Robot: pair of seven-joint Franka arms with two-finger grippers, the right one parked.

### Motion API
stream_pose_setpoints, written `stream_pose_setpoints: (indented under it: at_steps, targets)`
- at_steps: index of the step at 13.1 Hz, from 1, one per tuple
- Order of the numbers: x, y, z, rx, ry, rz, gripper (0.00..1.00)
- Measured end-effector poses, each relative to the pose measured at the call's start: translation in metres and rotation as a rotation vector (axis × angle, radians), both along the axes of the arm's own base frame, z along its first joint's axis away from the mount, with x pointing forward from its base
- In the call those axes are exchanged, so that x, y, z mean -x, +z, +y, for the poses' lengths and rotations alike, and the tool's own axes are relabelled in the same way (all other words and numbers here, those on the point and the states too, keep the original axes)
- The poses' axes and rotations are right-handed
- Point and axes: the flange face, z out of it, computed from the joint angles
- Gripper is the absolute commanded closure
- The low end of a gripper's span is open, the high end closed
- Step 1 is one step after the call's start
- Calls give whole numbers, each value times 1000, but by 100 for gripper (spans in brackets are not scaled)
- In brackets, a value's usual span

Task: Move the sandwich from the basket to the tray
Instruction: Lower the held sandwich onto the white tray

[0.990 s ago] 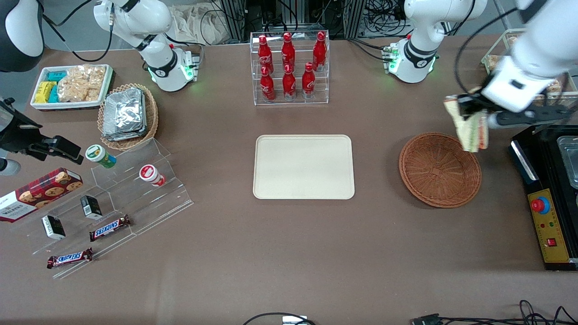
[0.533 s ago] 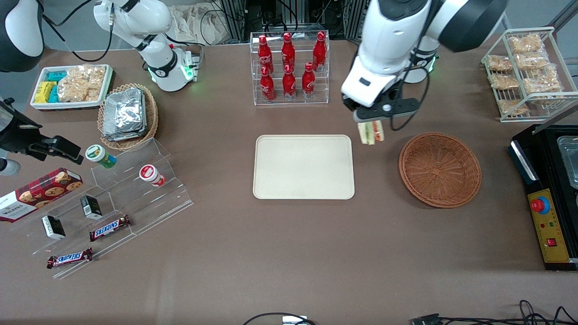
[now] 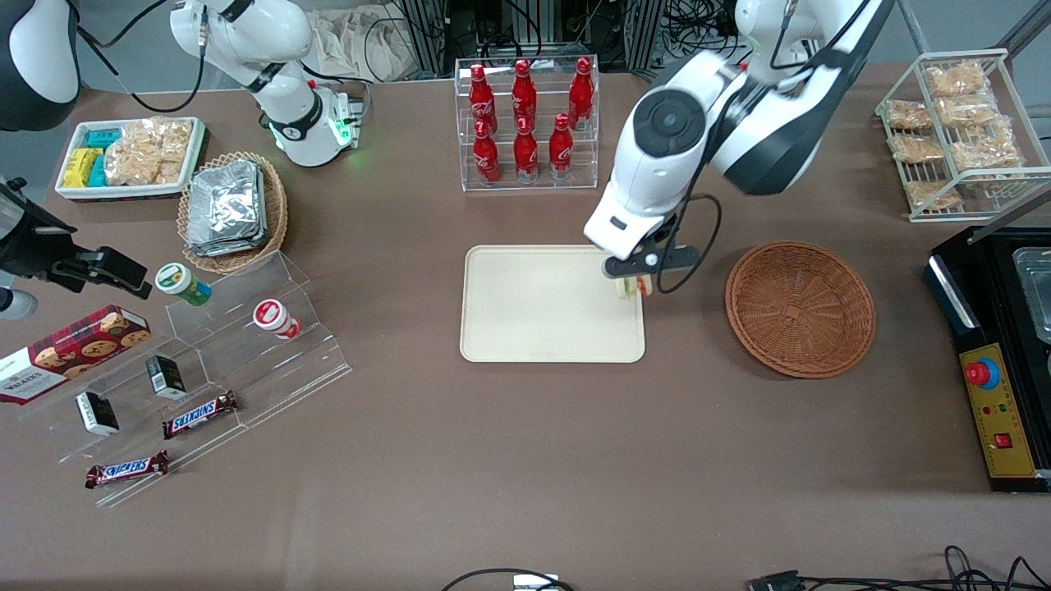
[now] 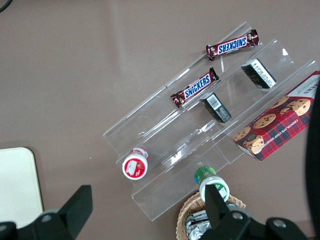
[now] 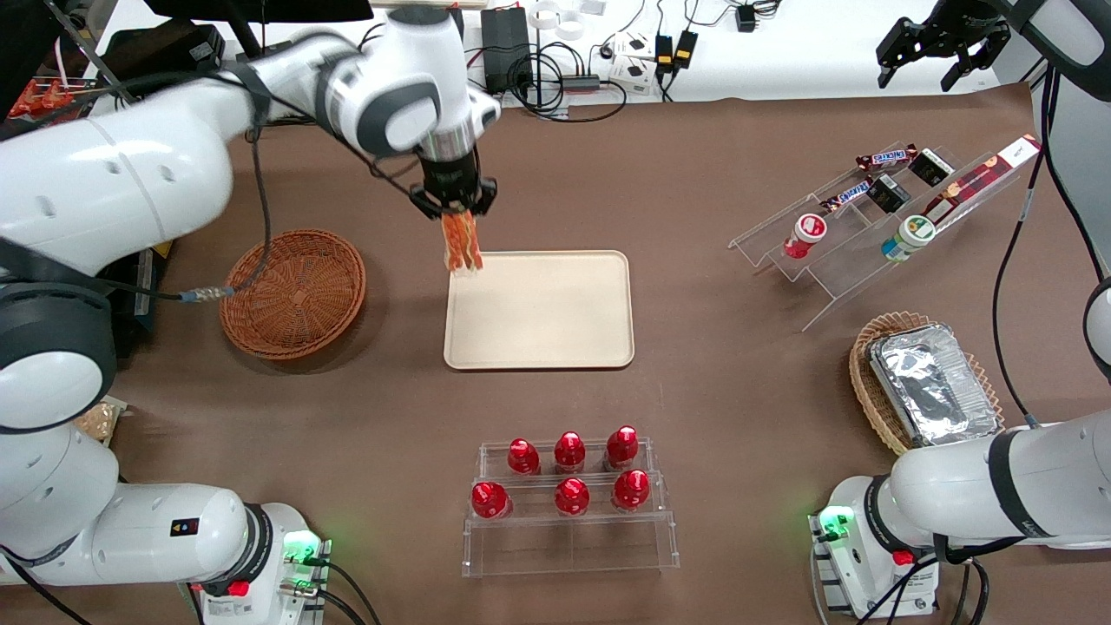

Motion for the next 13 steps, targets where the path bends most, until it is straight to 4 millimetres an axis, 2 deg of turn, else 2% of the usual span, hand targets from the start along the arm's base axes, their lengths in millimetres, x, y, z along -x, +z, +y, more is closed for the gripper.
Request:
stream_pose_setpoints:
  at_steps: [3,4,5,7,12,13]
  targets:
    - [14,-112,1,-23,-125,-27,100]
    - [17,-138,0,-14,-149,-12,100]
    - [17,-155,0,-2,-158,1,100]
    - [15,-169,-1,19,-159,10,100]
    - [14,-184,0,18,-185,4,100]
    - [13,-187,2,17,-182,7,97]
